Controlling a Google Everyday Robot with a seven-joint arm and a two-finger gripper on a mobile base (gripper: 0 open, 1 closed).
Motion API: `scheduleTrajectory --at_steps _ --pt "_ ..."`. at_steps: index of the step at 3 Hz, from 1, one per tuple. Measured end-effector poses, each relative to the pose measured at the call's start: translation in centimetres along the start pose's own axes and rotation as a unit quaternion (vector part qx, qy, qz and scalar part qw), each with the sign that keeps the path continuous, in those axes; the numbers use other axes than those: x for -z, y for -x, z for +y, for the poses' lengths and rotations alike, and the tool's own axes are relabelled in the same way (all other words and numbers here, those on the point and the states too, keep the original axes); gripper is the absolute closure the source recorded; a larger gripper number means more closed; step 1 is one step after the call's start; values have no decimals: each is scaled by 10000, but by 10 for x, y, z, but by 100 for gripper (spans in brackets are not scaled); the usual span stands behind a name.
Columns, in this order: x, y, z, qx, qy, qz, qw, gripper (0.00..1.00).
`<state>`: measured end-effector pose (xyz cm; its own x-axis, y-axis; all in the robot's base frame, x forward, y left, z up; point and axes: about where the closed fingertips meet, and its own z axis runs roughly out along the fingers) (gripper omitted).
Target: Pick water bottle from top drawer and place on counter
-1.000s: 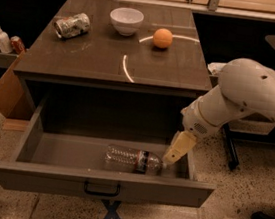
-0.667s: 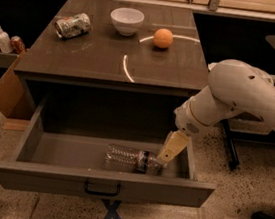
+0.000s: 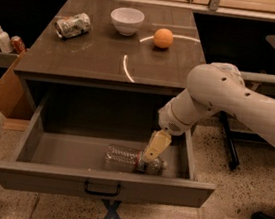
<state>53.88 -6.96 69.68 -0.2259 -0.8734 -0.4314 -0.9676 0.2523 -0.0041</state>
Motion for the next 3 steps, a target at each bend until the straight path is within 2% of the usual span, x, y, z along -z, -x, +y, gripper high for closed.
scheduleTrajectory --at_steps 2,3 --pt "-36 8 -2 109 73 -168 9998 0" --pt "-52 10 8 194 90 -81 9997 0"
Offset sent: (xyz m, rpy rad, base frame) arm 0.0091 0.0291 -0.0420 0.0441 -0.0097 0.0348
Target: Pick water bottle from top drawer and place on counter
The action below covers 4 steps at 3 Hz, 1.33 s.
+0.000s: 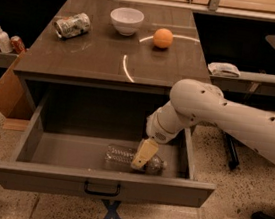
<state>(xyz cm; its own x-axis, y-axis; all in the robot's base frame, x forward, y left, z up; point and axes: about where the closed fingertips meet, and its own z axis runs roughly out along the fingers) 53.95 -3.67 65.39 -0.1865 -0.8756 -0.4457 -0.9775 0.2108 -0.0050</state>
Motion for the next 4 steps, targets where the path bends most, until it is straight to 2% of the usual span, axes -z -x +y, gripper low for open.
scheduleTrajectory --at_steps 1,3,4 --pt "-20 0 11 84 21 196 9998 1" --pt "-37 -5 18 67 39 322 9995 48" --pt "-25 -7 17 -56 86 116 9999 71"
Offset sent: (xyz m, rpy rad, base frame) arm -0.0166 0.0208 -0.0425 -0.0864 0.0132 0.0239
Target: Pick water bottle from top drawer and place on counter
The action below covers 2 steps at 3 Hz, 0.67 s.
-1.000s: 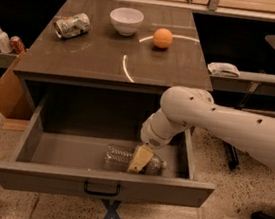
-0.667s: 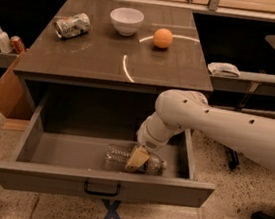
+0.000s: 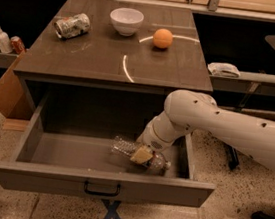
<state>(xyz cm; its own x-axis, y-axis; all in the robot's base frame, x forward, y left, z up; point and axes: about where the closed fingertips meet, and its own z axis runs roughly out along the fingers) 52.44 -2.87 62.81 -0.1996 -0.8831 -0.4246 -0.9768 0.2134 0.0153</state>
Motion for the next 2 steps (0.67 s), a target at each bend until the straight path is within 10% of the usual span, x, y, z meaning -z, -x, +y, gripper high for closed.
scheduleTrajectory --at_steps 1,2 --pt "63 -3 -8 -186 16 -619 9979 99" --pt "132 -12 -24 -233 -244 -1011 9943 100"
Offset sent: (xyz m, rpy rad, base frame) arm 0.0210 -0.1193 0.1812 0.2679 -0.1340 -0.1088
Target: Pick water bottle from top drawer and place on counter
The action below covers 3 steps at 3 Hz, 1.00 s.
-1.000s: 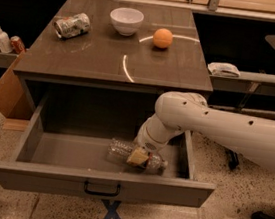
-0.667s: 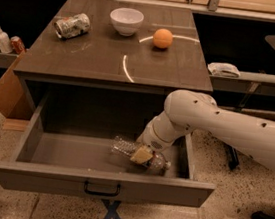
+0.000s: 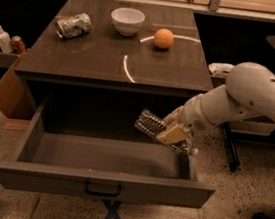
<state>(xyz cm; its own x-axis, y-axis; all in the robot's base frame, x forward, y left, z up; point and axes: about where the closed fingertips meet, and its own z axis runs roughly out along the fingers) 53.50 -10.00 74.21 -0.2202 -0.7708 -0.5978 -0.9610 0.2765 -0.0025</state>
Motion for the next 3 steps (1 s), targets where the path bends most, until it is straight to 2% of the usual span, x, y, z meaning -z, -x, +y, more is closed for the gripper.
scheduleTrajectory --at_steps 1,3 --pt "57 8 -19 86 -320 -171 9993 100" --pt "61 15 -25 149 -368 -188 9990 100"
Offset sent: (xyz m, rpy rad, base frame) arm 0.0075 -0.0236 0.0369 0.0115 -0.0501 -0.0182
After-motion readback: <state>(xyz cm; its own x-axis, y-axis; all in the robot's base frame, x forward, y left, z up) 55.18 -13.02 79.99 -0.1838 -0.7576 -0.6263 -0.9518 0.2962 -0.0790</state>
